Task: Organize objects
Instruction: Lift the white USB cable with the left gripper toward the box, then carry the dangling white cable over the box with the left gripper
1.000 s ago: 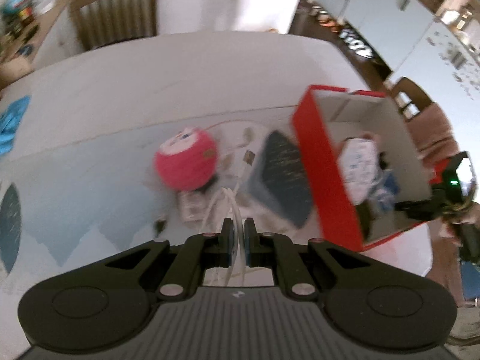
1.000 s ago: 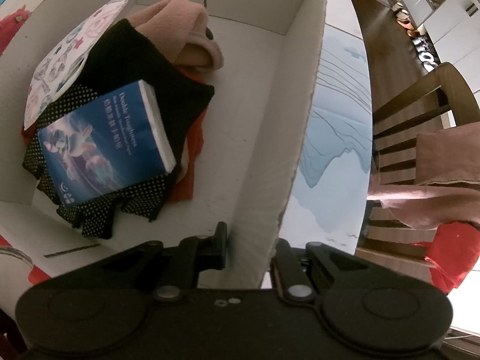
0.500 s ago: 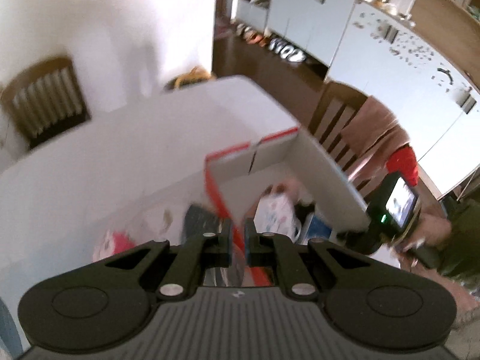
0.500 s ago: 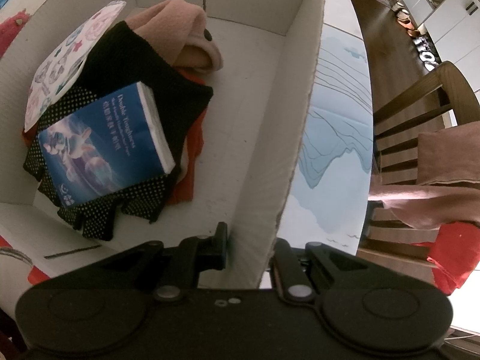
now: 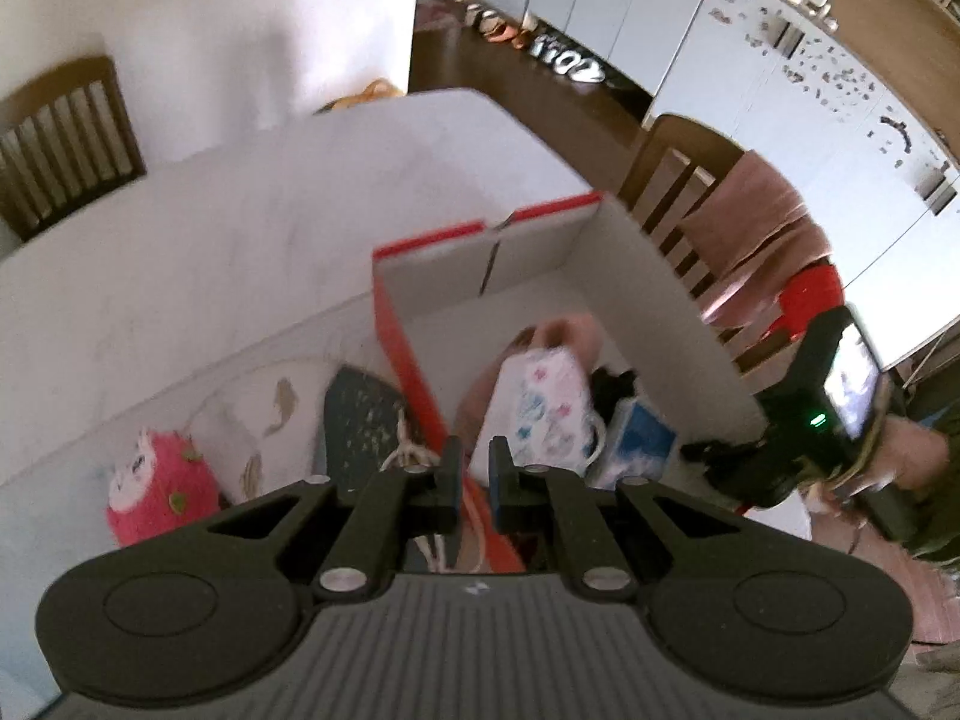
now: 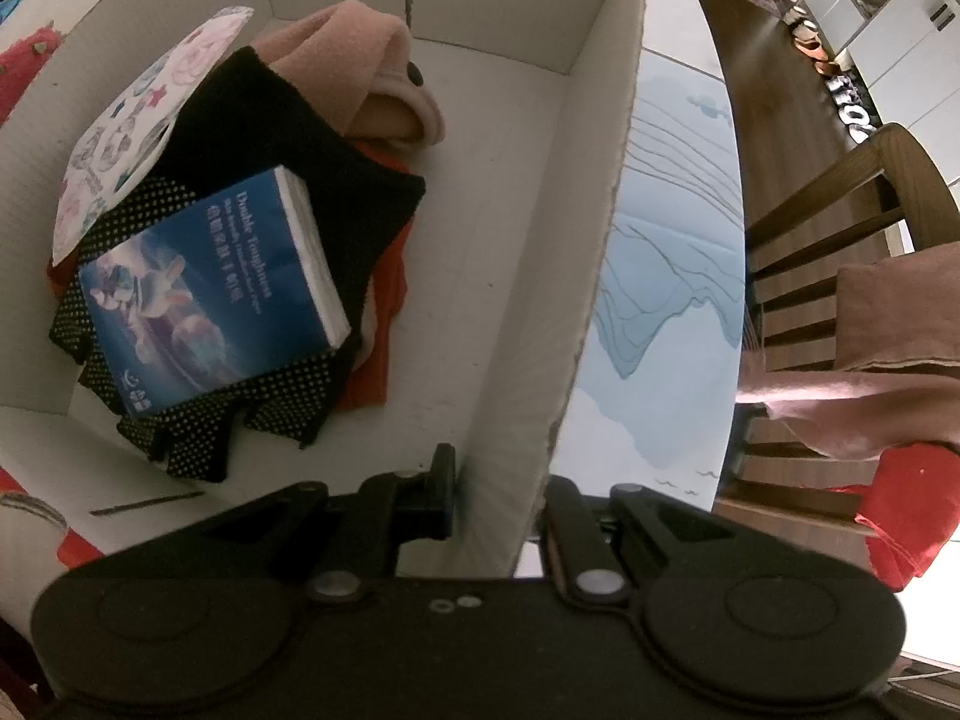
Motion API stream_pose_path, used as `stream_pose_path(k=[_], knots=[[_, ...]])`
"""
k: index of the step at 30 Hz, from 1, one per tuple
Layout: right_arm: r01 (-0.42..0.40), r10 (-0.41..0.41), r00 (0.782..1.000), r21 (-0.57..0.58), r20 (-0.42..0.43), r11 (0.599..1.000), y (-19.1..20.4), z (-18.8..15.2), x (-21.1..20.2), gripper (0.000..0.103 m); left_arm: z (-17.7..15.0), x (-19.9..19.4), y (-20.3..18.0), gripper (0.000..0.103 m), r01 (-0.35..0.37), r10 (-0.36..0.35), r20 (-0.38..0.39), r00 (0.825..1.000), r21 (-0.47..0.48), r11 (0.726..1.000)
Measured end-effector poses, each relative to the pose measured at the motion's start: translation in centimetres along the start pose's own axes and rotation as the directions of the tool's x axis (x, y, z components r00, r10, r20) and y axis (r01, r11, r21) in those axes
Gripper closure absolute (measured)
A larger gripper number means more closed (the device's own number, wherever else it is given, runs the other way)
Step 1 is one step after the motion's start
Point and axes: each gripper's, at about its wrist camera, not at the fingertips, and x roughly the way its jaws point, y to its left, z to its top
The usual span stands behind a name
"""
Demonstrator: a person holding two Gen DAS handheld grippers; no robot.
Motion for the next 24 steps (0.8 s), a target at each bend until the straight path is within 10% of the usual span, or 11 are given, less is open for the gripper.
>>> stream_pose_path(k=[2, 6, 17, 24], knots=[[0.002, -0.002, 1.000, -0.002, -0.001, 1.000, 0.0, 0.0, 0.0, 0.094, -0.9, 0.7, 0.7, 0.087, -0.010, 0.010, -0.007, 1.000, -0.005, 1.000], [0.003, -0.003, 1.000, -0.006, -0.002, 1.000, 0.1, 0.0, -0.1, 0.094, -3.3, 1.7, 1.4, 0.033, -0.005, 0.005, 0.008, 1.000, 0.048, 0.999], [0.009, -0.009, 1.000, -0.014, -0.014, 1.000, 0.2, 0.1, 0.0, 0.094, -9.2, 6.0, 0.5, 0.033, -0.022, 0.041, -0.049, 0.998, 0.327, 0.945], [0.013, -0.013, 1.000, -0.011, -0.022, 1.000, 0.3, 0.2, 0.0, 0.093, -10.2, 8.7, 0.5, 0.033, 0.001, 0.014, -0.045, 0.999, 0.326, 0.946]])
